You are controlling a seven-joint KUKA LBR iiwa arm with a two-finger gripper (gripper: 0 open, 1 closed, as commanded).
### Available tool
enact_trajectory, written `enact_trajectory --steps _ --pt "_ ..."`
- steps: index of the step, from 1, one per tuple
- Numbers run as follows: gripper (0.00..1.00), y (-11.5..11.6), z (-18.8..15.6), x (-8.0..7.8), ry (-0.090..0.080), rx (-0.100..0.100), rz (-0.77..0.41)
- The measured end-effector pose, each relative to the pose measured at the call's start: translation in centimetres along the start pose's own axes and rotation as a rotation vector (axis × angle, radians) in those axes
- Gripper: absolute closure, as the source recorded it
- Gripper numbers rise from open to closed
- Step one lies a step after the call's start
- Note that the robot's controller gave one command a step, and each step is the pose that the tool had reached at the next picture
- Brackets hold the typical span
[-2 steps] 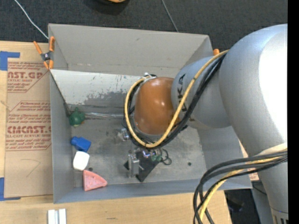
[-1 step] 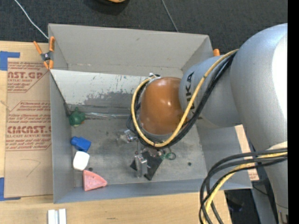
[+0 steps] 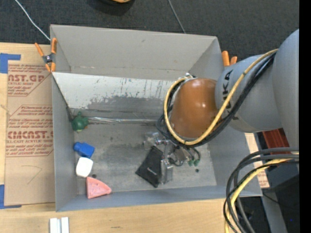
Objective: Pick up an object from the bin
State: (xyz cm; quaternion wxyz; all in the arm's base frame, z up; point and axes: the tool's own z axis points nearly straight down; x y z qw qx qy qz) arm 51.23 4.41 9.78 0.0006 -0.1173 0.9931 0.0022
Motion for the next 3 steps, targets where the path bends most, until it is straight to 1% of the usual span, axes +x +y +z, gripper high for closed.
enact_trajectory --steps 1,2,3 --pt "0.00 -0.8 3.0 0.6 0.002 -0.001 -0.229" --pt "1.00 0.1 2.8 2.4 -0.001 -0.002 -0.318" --pt "1.00 0.1 2.8 2.4 -0.001 -0.002 -0.318"
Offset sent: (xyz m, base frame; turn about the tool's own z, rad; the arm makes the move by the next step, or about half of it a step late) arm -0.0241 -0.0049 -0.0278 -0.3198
